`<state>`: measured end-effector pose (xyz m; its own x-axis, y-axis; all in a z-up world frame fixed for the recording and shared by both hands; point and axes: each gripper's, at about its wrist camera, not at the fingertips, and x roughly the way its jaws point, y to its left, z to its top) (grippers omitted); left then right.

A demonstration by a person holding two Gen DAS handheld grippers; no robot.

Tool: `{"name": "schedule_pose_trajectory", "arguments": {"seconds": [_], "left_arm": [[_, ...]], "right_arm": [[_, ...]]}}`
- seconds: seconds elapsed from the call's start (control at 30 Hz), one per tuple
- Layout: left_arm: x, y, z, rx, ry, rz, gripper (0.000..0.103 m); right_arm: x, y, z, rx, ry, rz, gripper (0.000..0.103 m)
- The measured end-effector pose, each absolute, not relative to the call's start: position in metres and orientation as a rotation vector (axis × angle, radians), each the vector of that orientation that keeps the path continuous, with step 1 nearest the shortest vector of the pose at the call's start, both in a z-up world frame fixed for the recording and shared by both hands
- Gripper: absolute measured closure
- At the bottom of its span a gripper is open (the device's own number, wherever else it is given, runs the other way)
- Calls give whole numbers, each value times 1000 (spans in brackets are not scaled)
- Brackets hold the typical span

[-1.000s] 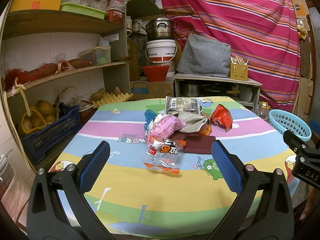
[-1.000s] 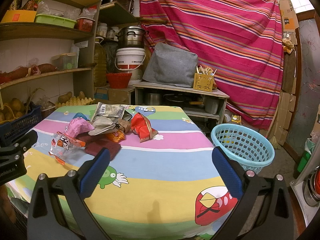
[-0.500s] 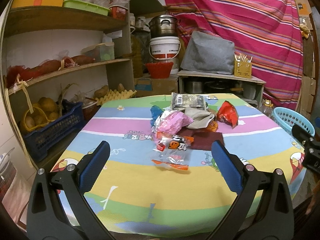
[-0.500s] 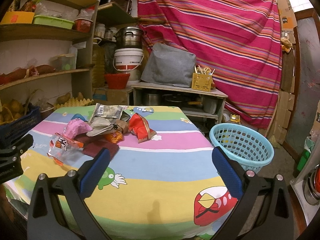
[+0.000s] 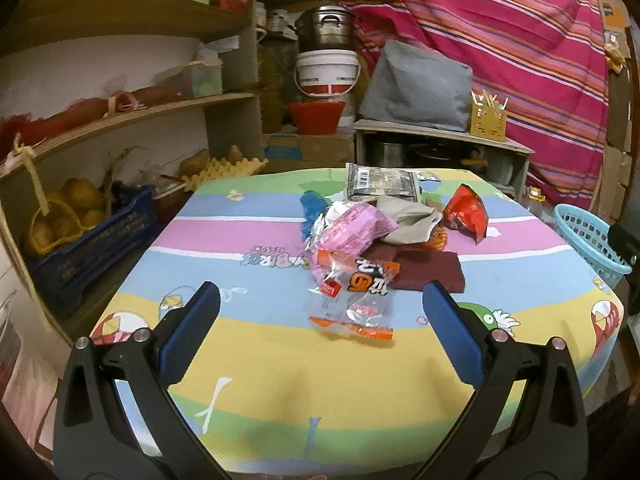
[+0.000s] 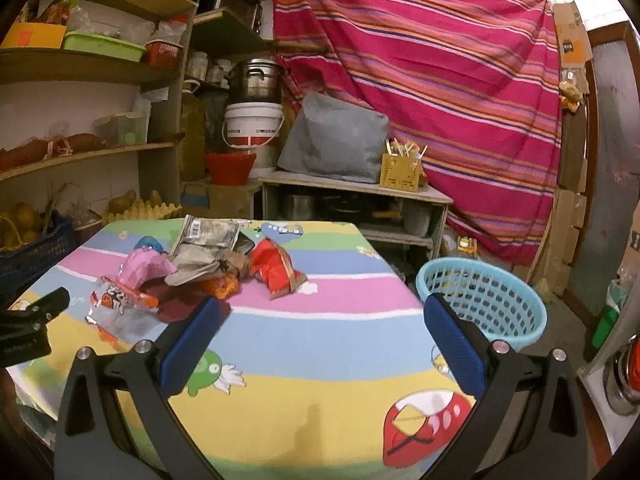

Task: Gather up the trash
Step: 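Grasp the orange-and-clear snack wrapper with the left tool while the right tool approaches the maroon scouring pad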

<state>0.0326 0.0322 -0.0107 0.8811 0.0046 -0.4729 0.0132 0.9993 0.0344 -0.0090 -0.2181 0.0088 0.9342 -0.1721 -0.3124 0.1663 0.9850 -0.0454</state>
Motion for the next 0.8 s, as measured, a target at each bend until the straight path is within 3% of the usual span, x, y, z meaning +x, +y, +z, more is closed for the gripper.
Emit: {"name": "schedule_pose_trajectory", "arguments": {"seconds": [0.47, 0.6, 0.73, 0.77, 0.8], "left_arm": [[80, 9, -35, 82, 554, -32, 5], [100, 9, -52, 79, 643, -63, 26], [107, 10, -58, 68, 668, -71, 32], [107, 11, -58, 71, 667, -73, 37], [108, 12, -59, 76, 669, -79, 48]], "right_arm": [[56, -251, 13, 13, 413, -223, 4], [66, -257, -4, 27, 466, -231, 4], [73, -260, -14, 63, 500, -218, 4], [75, -259, -15, 65, 507, -219, 4], [77, -257, -18, 70, 517, -220, 4]]}}
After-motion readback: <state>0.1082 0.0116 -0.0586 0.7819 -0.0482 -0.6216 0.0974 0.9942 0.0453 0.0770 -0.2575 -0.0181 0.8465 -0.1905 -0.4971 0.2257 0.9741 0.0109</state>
